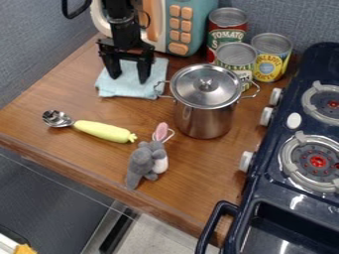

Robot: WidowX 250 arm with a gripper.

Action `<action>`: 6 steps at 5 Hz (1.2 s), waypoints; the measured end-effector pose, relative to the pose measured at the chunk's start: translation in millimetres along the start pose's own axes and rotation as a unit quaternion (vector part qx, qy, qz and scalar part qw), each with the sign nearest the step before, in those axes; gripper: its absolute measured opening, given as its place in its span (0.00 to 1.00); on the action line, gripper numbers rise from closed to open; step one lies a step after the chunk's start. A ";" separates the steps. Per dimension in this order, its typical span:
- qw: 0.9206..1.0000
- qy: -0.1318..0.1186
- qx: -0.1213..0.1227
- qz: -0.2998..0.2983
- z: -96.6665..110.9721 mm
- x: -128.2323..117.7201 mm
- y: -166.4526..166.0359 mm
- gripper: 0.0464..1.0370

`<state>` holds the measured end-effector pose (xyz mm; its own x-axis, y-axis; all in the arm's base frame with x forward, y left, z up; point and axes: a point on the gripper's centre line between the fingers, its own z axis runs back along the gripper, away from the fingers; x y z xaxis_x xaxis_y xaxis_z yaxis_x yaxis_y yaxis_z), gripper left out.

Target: Move the green cloth to the left side of the silver pot

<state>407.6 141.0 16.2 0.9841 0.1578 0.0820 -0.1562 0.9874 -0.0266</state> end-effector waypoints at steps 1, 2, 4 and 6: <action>1.000 -0.002 0.011 -0.001 0.4 1.7 3.8 0.96; 1.000 -0.003 0.014 -0.005 -3.2 -3.2 1.7 0.96; 0.999 0.029 0.006 -0.018 5.2 -59.5 -17.5 0.96; 0.999 0.031 -0.001 -0.024 9.9 -68.2 -21.0 0.96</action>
<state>342.9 109.6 21.0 0.9938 0.1087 0.0214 -0.1081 0.9938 -0.0251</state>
